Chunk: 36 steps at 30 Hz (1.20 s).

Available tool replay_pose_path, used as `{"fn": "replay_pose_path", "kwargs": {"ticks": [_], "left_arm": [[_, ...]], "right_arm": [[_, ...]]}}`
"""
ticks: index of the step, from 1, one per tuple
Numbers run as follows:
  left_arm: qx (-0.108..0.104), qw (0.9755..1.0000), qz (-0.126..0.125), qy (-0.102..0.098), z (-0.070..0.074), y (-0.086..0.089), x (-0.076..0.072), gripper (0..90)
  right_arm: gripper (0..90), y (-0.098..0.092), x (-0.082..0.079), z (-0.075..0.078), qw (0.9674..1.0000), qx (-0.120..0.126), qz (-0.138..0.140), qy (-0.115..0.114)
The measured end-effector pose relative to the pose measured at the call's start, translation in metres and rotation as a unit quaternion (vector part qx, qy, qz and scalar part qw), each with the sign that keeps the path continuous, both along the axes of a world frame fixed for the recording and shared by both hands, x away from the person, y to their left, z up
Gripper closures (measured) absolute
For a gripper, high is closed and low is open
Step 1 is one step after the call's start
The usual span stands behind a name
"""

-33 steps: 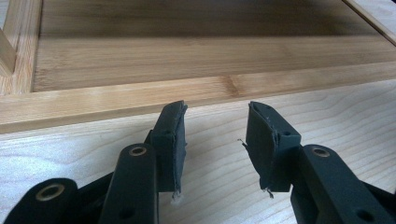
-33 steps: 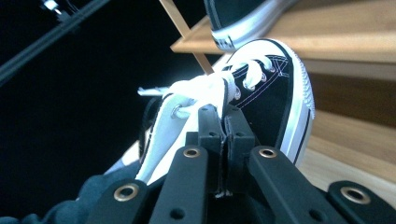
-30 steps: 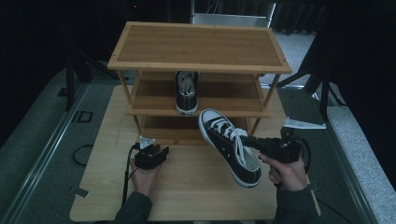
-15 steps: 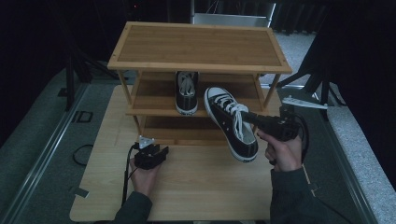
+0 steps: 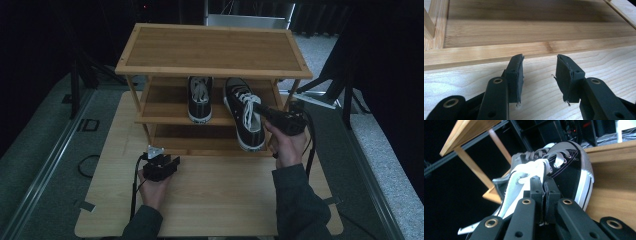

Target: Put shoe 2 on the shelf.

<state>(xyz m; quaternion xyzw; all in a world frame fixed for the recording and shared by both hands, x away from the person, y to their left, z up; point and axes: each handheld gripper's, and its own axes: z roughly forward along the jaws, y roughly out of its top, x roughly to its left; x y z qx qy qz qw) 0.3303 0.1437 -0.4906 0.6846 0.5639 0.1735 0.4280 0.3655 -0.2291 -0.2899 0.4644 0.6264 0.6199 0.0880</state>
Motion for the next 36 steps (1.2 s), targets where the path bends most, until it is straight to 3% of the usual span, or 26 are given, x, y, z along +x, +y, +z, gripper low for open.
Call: {"fn": "replay_pose_path", "kwargs": {"ticks": [6,17,25,29,36], "left_arm": [[-0.005,1.0,-0.004,0.004,-0.001,-0.001,0.001,57.9],[-0.009,1.0,0.0,0.001,0.001,0.002,-0.001,57.9],[-0.009,1.0,0.0,0.001,0.001,0.002,-0.001,57.9],[-0.009,1.0,-0.004,0.001,0.001,0.001,-0.002,57.8],[-0.017,0.9999,0.0,0.002,0.001,0.004,-0.003,57.9]], "right_arm": [[88.3,0.006,0.016,-0.007,0.9994,0.028,-0.019,-0.006],[88.3,0.02,0.039,-0.014,0.9983,0.034,-0.045,-0.014],[88.2,0.031,0.055,-0.021,0.9981,0.029,-0.055,0.0],[88.3,0.035,0.06,-0.024,0.9974,0.042,-0.057,0.008],[88.0,0.049,0.069,-0.026,0.9964,0.007,-0.084,0.001]]}}
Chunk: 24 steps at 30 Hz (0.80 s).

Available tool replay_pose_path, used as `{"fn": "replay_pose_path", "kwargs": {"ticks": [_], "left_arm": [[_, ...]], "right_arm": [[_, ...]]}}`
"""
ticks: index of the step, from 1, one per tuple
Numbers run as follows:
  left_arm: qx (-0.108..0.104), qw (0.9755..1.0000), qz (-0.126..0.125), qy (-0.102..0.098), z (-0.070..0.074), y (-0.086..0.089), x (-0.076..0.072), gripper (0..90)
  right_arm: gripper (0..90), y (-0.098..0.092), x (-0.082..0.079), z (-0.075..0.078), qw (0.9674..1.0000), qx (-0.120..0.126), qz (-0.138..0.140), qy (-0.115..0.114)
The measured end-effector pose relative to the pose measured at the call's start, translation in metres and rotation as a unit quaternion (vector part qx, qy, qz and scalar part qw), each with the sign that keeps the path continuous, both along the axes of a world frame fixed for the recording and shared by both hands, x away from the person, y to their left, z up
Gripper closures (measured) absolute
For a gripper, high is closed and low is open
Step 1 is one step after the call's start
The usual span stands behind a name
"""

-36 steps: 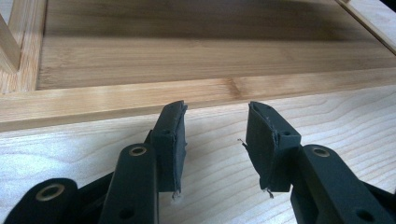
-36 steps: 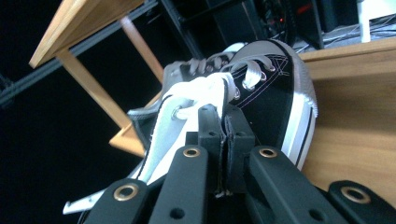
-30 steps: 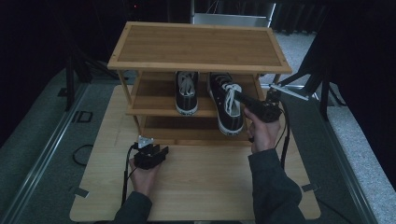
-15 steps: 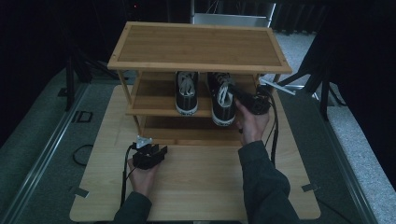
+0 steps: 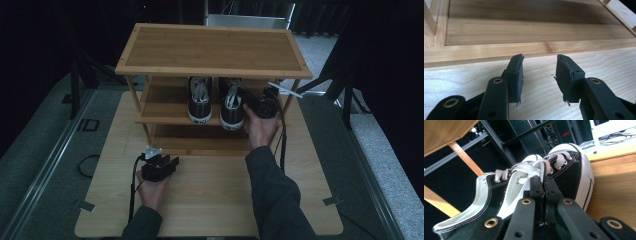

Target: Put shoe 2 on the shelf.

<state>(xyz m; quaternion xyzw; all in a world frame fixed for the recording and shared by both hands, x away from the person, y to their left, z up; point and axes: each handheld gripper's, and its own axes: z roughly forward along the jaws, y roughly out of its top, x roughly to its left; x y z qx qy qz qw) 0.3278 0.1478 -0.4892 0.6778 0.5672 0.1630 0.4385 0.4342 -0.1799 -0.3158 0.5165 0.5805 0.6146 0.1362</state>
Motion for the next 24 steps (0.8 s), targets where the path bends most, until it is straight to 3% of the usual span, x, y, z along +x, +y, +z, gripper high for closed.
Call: {"fn": "replay_pose_path", "kwargs": {"ticks": [1,3,6,13,14,22,24], "left_arm": [[0.0,1.0,-0.001,0.0,0.0,0.0,0.0,57.9],[0.001,1.0,-0.002,0.0,0.0,0.0,0.0,57.8],[0.0,1.0,0.0,0.0,0.0,0.0,0.0,57.8],[0.001,1.0,-0.001,0.0,0.0,0.0,0.0,57.9],[0.001,1.0,-0.001,0.0,0.0,0.0,0.0,57.8],[-0.001,1.0,0.002,-0.001,0.0,0.001,0.0,57.9],[-0.002,1.0,0.002,-0.001,0.0,0.001,0.0,57.8]], "right_arm": [[87.9,0.001,0.001,0.0,1.0,0.002,0.0,0.002],[87.9,0.003,0.001,0.001,0.9992,0.022,0.01,0.031],[87.9,0.004,0.003,0.001,0.9989,0.024,0.012,0.037],[87.9,0.004,0.009,-0.001,0.9988,0.028,0.004,0.041],[87.9,0.005,0.01,0.0,0.9983,0.039,0.002,0.043],[87.8,0.008,0.014,-0.001,0.9984,0.041,0.002,0.04],[87.8,0.007,0.015,-0.002,0.999,0.03,0.011,0.031]]}}
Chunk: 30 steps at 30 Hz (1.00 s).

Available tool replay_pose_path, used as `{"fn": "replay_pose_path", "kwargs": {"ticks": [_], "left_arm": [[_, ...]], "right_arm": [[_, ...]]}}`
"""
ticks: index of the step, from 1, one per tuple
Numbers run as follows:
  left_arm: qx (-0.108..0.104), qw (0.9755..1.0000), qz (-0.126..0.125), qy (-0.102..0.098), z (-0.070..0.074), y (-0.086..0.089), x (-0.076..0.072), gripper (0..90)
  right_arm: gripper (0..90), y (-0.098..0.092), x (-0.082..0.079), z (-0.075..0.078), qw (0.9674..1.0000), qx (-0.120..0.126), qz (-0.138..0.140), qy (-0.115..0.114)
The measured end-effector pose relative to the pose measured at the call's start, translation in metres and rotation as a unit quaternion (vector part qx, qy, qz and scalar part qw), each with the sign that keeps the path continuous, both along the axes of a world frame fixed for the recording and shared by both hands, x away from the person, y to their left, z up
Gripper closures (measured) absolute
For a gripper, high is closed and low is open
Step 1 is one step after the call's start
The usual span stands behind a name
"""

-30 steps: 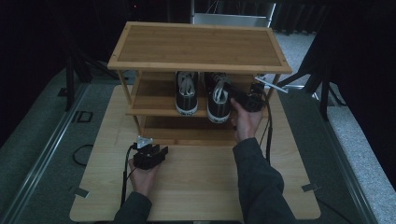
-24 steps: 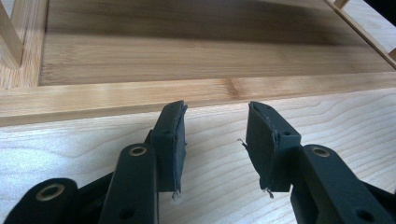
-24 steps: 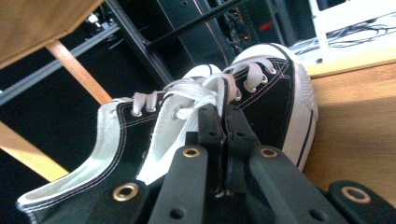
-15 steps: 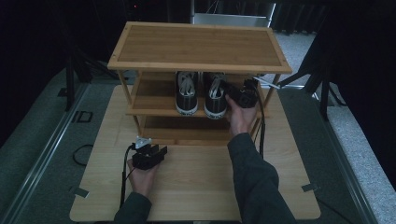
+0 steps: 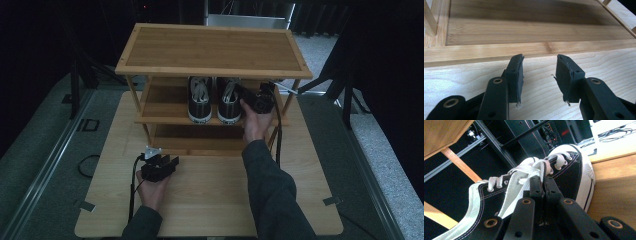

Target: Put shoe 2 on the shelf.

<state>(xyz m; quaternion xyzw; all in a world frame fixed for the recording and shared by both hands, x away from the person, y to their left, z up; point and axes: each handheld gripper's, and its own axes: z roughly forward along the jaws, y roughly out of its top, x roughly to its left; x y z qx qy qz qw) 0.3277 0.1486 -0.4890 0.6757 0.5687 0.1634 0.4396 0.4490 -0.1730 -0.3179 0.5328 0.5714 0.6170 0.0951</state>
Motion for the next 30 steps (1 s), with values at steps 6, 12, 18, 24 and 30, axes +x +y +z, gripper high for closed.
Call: {"fn": "replay_pose_path", "kwargs": {"ticks": [6,12,18,24,30], "left_arm": [[0.0,1.0,-0.001,0.002,-0.0007,-0.0009,0.0004,57.8],[0.001,1.0,0.0,0.002,-0.0007,-0.0003,0.0005,57.8],[0.001,1.0,-0.001,0.004,-0.0019,-0.0012,0.0013,57.8],[0.0,1.0,0.0,0.003,-0.0017,-0.0014,0.001,57.8],[0.002,1.0,-0.003,0.003,-0.0019,-0.002,0.0011,57.8]], "right_arm": [[87.4,0.0021,0.0,-0.0005,0.9997,0.015,-0.014,0.012],[87.0,0.0029,-0.0003,-0.0008,0.9996,0.02,-0.012,0.013],[86.3,0.0038,-0.0007,-0.0034,0.9991,0.039,-0.006,0.015],[85.5,0.0073,-0.0023,-0.0031,0.9994,0.032,-0.001,0.012],[86.1,0.006,-0.0024,-0.0031,0.9996,0.025,0.004,0.013]]}}
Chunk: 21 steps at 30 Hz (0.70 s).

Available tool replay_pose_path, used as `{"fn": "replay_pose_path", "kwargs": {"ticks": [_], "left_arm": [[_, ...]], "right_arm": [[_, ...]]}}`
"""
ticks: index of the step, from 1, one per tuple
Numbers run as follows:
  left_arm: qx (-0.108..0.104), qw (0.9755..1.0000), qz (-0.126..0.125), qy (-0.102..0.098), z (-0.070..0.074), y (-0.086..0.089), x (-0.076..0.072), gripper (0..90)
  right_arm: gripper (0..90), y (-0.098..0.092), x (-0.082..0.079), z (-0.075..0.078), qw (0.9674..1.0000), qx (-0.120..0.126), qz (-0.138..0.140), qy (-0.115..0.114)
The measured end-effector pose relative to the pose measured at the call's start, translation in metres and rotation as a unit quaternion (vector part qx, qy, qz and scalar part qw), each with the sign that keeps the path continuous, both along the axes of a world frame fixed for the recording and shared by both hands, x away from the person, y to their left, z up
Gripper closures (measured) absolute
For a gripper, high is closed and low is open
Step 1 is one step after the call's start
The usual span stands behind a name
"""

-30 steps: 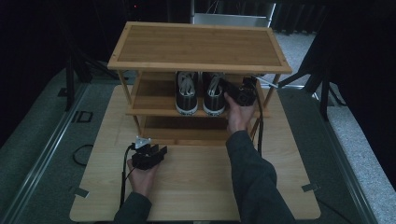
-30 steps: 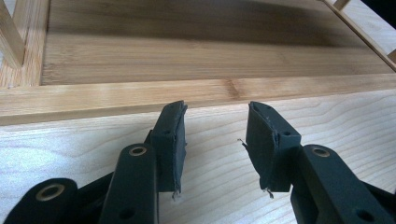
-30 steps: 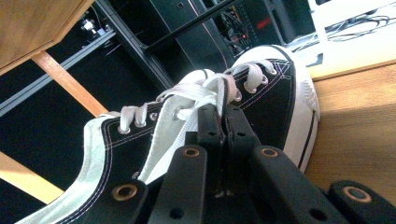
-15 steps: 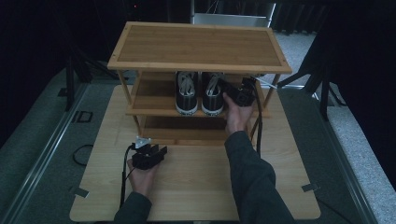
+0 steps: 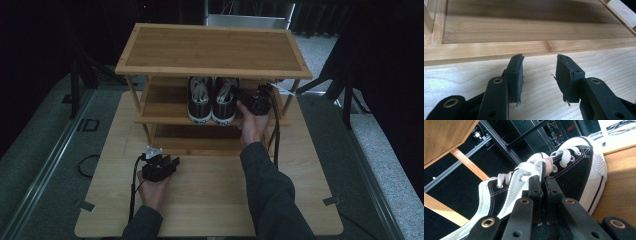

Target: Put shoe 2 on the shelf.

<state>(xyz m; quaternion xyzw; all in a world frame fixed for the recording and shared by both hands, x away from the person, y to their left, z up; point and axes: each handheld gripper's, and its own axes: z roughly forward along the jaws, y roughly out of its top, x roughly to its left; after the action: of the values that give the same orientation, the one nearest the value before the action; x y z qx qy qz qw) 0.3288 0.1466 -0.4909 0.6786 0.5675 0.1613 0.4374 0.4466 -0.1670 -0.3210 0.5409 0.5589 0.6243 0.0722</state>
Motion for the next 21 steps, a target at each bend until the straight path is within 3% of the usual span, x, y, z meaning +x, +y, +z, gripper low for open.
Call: {"fn": "replay_pose_path", "kwargs": {"ticks": [7,10,13,15,18,21], "left_arm": [[0.0,1.0,0.001,0.001,0.0,0.0,0.0,57.8],[0.0,1.0,0.001,0.0,0.0,0.0,0.0,57.8],[-0.001,1.0,0.003,0.0,0.001,0.002,-0.001,57.7],[-0.002,1.0,0.004,0.001,0.0,0.002,0.0,57.8],[0.0,1.0,0.002,0.001,0.0,0.001,0.0,57.7],[0.0,1.0,0.002,0.002,-0.001,0.0,0.0,57.7]], "right_arm": [[84.6,-0.001,0.002,-0.001,0.9998,-0.006,0.016,-0.001],[74.4,-0.003,0.003,-0.002,0.9997,-0.004,0.023,-0.004],[65.2,-0.004,-0.002,0.001,0.9994,-0.027,0.022,-0.002],[62.4,-0.007,-0.008,0.002,0.9994,-0.027,0.019,-0.007],[59.8,-0.014,-0.013,0.0,0.9975,-0.056,0.01,-0.042],[60.1,-0.018,-0.027,0.001,0.9969,-0.057,0.004,-0.054]]}}
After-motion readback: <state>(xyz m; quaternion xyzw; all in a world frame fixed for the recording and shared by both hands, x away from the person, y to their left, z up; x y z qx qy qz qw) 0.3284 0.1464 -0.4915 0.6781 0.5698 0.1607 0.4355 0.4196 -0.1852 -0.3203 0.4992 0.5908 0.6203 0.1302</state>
